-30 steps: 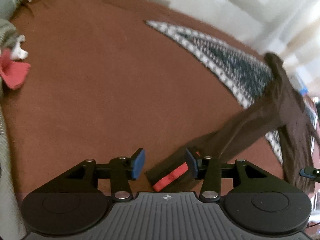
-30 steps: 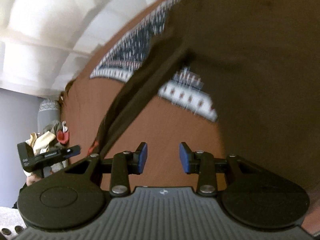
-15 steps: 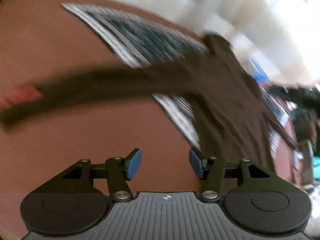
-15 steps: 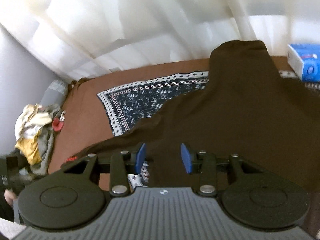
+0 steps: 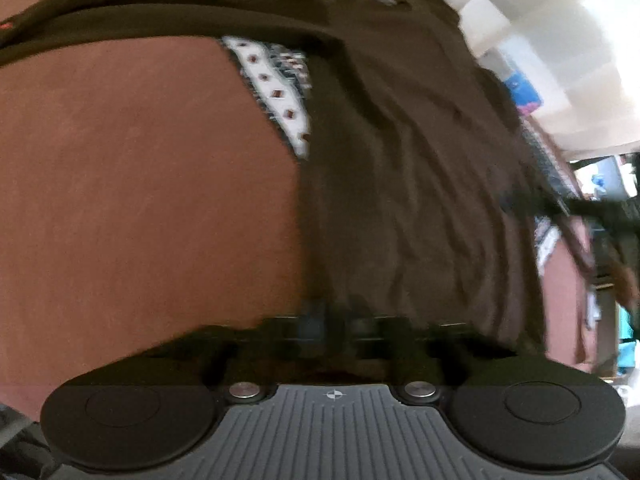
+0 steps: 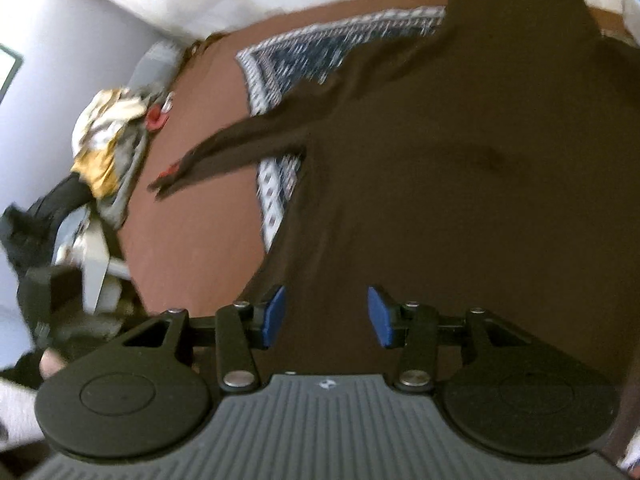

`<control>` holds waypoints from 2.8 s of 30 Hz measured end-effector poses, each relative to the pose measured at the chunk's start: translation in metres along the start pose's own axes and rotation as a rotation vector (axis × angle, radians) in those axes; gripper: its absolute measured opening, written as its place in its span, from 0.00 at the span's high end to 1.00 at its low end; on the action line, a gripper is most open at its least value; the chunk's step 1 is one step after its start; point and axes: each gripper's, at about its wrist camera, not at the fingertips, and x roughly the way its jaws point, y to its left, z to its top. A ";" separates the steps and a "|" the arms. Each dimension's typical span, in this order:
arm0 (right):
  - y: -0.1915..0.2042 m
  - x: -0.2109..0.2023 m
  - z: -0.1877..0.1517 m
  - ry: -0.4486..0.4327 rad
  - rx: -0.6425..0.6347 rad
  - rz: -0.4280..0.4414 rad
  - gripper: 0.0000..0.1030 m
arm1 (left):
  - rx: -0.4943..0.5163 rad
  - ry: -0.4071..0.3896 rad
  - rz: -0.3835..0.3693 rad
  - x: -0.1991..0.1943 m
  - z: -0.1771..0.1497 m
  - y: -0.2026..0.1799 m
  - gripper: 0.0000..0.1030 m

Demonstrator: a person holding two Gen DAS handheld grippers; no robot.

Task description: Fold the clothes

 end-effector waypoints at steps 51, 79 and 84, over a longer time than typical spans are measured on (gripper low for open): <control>-0.001 -0.050 -0.239 -0.125 0.041 -0.736 0.96 | 0.513 -0.183 0.361 -0.012 -0.103 -0.057 1.00; 0.008 -0.061 -0.241 -0.148 0.100 -0.713 0.96 | 0.565 -0.245 0.447 0.009 -0.121 -0.060 0.64; 0.005 -0.060 -0.244 -0.141 0.116 -0.709 0.96 | 0.543 -0.244 0.448 0.007 -0.119 -0.056 0.78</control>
